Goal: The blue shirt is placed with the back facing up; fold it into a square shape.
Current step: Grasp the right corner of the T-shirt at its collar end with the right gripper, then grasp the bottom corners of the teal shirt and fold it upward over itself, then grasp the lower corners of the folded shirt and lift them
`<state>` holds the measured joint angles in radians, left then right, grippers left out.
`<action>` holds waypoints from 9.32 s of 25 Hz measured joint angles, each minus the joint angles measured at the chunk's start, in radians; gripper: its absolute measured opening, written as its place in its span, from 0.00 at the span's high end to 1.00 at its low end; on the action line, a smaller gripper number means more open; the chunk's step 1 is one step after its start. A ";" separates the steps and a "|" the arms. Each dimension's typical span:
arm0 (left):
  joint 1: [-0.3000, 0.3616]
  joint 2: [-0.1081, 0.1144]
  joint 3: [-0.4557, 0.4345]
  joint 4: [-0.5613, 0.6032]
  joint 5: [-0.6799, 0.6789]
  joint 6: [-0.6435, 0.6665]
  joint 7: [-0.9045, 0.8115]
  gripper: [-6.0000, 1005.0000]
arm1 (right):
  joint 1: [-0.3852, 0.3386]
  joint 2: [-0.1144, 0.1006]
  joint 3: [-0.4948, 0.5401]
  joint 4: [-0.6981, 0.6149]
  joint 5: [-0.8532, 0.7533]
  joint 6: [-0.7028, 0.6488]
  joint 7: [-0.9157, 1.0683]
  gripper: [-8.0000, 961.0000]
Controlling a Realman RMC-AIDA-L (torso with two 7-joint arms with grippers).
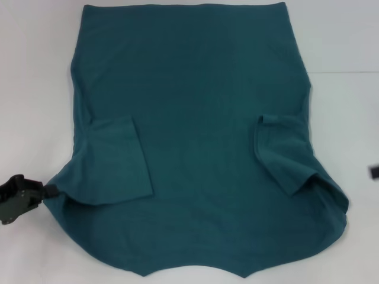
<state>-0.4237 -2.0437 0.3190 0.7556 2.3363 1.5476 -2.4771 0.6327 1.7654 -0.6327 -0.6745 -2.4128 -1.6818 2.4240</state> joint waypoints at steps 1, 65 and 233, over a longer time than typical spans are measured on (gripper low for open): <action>-0.004 0.001 0.001 -0.002 0.001 -0.004 -0.001 0.99 | -0.012 -0.011 0.001 -0.003 -0.015 -0.013 0.007 0.33; -0.029 -0.001 0.002 -0.032 -0.002 -0.035 -0.002 0.99 | 0.094 0.185 -0.125 0.041 -0.169 0.146 -0.026 0.33; -0.105 -0.060 0.210 -0.205 -0.289 -0.583 0.392 0.39 | -0.215 0.148 0.060 0.145 0.606 0.193 -0.356 0.39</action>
<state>-0.5283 -2.1032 0.5290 0.5504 2.0472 0.9644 -2.0855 0.4174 1.9130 -0.5722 -0.5292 -1.8067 -1.4889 2.0681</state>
